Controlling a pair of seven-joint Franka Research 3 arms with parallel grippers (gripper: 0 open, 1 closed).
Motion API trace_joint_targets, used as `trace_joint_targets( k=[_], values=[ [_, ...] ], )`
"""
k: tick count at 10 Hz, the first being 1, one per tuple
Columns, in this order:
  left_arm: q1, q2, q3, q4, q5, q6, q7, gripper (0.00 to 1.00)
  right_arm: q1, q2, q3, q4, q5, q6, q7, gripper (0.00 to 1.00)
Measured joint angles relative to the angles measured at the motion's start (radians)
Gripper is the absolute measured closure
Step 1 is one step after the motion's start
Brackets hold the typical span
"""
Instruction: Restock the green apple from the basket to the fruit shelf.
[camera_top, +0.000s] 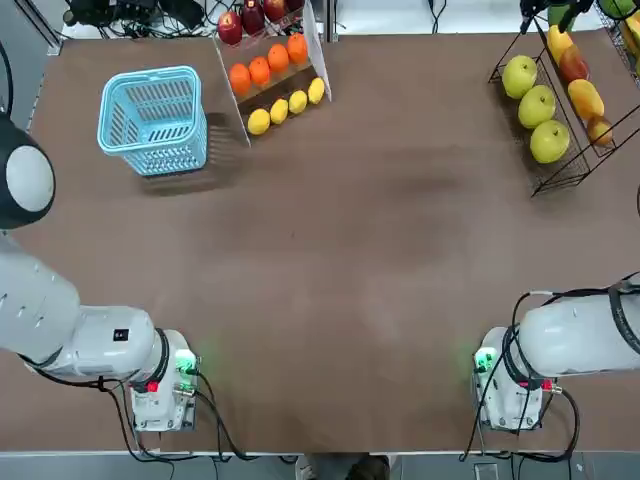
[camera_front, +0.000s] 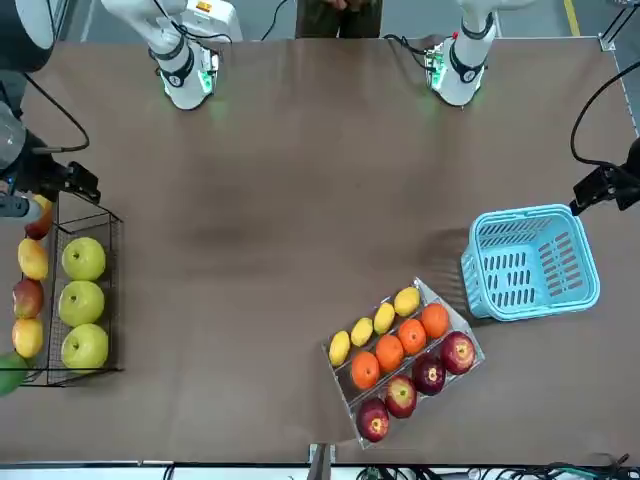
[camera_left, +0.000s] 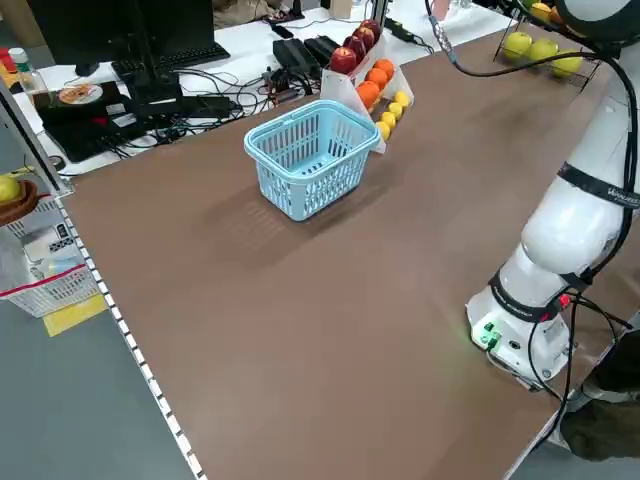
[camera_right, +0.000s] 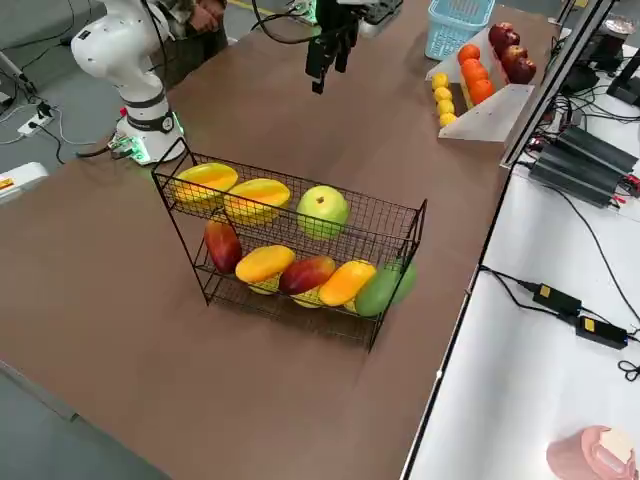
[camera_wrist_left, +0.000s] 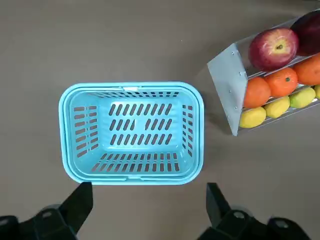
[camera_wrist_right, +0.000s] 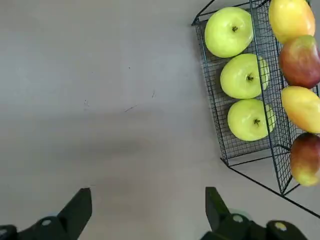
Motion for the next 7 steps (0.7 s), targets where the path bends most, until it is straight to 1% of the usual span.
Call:
trace_joint_targets(
  k=[2, 5, 7],
  values=[
    [0.0, 0.0, 0.0, 0.0, 0.0, 0.0, 0.0, 0.0, 0.0, -0.002, -0.003, 0.003, -0.002, -0.003, -0.005, 0.0],
    [0.0, 0.0, 0.0, 0.0, 0.0, 0.0, 0.0, 0.0, 0.038, -0.011, -0.034, 0.037, -0.003, -0.046, -0.006, 0.0],
    [0.0, 0.0, 0.0, 0.0, 0.0, 0.0, 0.0, 0.0, 0.043, -0.012, -0.04, 0.04, -0.003, -0.048, -0.006, 0.0]
  ],
)
